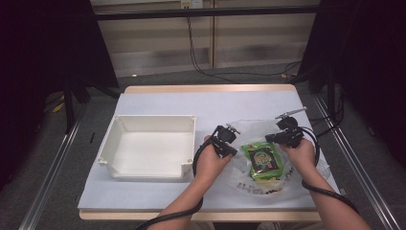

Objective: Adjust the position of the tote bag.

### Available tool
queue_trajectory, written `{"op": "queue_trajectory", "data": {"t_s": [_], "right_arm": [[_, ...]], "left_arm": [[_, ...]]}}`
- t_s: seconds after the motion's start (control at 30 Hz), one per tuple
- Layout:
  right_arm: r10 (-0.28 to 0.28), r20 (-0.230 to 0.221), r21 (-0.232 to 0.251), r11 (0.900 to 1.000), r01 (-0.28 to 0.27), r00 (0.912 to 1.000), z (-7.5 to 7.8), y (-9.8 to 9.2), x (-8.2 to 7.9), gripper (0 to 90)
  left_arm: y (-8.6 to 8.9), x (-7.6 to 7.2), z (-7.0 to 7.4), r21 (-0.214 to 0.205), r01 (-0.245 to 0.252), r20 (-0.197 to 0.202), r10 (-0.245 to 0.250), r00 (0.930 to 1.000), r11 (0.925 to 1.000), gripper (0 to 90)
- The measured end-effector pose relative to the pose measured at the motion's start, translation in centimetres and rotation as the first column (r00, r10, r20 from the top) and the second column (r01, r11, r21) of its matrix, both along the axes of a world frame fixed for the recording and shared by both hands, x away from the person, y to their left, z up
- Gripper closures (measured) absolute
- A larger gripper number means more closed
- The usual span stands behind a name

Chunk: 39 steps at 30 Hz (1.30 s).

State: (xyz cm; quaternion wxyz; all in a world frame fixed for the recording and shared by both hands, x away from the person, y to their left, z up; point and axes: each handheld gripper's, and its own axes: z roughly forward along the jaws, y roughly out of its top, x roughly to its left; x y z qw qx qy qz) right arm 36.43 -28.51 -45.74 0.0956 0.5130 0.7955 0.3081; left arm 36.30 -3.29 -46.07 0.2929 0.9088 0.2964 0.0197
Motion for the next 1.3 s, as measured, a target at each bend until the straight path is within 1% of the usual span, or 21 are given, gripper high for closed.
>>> {"op": "queue_trajectory", "data": {"t_s": [0.13,0.2,0.27,0.3,0.47,0.5,0.6,0.63,0.7,0.73,0.77,0.83,0.9,0.93,0.97,1.0,1.03,1.07,1.17,1.23,1.3], "right_arm": [[-0.008,-0.007,0.009,0.9999,0.008,0.9999,-0.1,-0.5,0.0,89.1],[-0.004,-0.006,0.0,1.0,0.004,1.0,0.0,-0.5,-0.1,89.0],[-0.009,-0.005,-0.002,1.0,0.009,0.9999,0.1,-0.5,-0.2,88.6],[-0.007,-0.007,-0.002,1.0,0.007,0.9999,0.2,-0.6,-0.2,88.2],[0.017,0.011,0.013,0.9998,-0.017,0.9998,0.8,-0.8,-0.5,81.6],[0.024,0.012,0.017,0.9996,-0.024,0.9997,0.9,-0.7,-0.6,81.2],[0.05,0.016,0.016,0.9986,-0.05,0.9986,1.2,-0.5,-0.7,76.1],[0.062,0.014,0.024,0.9978,-0.062,0.998,1.2,-0.5,-0.7,75.7],[0.073,0.01,0.012,0.9973,-0.073,0.9973,1.2,-0.2,-0.7,72.0],[0.084,0.009,0.017,0.9963,-0.085,0.9964,1.2,-0.1,-0.7,69.7],[0.092,0.006,0.01,0.9957,-0.092,0.9957,1.2,0.0,-0.7,67.9],[0.106,-0.001,0.006,0.9944,-0.106,0.9944,1.0,0.3,-0.8,64.8],[0.124,0.004,-0.009,0.9923,-0.124,0.9923,0.8,0.5,-0.8,61.4],[0.126,0.003,-0.018,0.9919,-0.126,0.992,0.7,0.6,-0.8,57.8],[0.133,0.006,-0.029,0.9907,-0.133,0.9911,0.6,0.7,-0.7,54.5],[0.136,-0.015,-0.043,0.9897,-0.136,0.9906,0.5,0.9,-0.7,53.4],[0.152,-0.035,-0.07,0.9856,-0.154,0.9878,0.3,1.1,-0.6,51.4],[0.167,-0.046,-0.08,0.9821,-0.17,0.9849,0.2,1.2,-0.5,50.1],[0.167,-0.055,-0.07,0.9828,-0.171,0.9844,0.1,1.4,-0.5,52.4],[0.188,-0.065,-0.062,0.9795,-0.192,0.98,0.0,1.3,-0.4,57.8],[0.192,-0.08,-0.042,0.9797,-0.196,0.978,-0.1,1.3,-0.5,66.7]], "left_arm": [[0.0,0.0,-0.2,0.006,-0.002,-0.005,0.002,1.0,1.0,87.2],[0.1,0.0,-0.1,0.004,0.0,-0.009,0.0,1.0,1.0,87.2],[0.2,-0.1,0.0,-0.015,-0.002,-0.002,0.002,1.0,0.9999,86.4],[0.3,-0.2,0.2,-0.012,0.005,-0.001,-0.005,1.0,0.9999,85.2],[0.7,-0.6,1.1,-0.105,0.01,-0.008,-0.011,0.9999,0.9944,78.4],[0.8,-0.7,1.4,-0.105,0.019,-0.002,-0.019,0.9998,0.9943,76.5],[0.9,-1.1,2.0,-0.136,0.026,0.013,-0.025,0.9996,0.9904,70.7],[0.9,-1.3,2.1,-0.148,0.017,0.006,-0.016,0.9998,0.9888,70.4],[0.9,-1.6,2.3,-0.146,0.024,0.015,-0.022,0.9996,0.9891,68.8],[1.1,-1.6,2.4,-0.135,0.047,0.024,-0.045,0.9987,0.9897,67.4],[1.1,-1.8,2.4,-0.144,0.035,0.018,-0.033,0.9993,0.989,66.7],[1.1,-2.0,2.4,-0.149,0.046,0.022,-0.044,0.9988,0.9877,64.0],[1.2,-2.1,2.3,-0.136,0.046,0.021,-0.043,0.9988,0.9897,61.1],[1.2,-2.2,2.2,-0.143,0.045,0.02,-0.043,0.9989,0.9887,60.0],[1.3,-2.1,2.2,-0.128,0.058,0.022,-0.056,0.9982,0.99,60.0],[1.3,-2.2,2.2,-0.132,0.048,0.021,-0.046,0.9987,0.9901,59.5],[1.3,-2.2,2.2,-0.135,0.053,0.021,-0.051,0.9985,0.9894,59.2],[1.3,-2.3,2.2,-0.13,0.044,0.02,-0.041,0.9989,0.9906,59.2],[1.4,-2.2,2.2,-0.129,0.049,0.023,-0.046,0.9987,0.9905,57.7],[1.4,-2.2,2.2,-0.135,0.049,0.027,-0.046,0.9986,0.9896,57.2],[1.5,-2.1,2.1,-0.126,0.051,0.029,-0.048,0.9984,0.9907,56.8]]}}
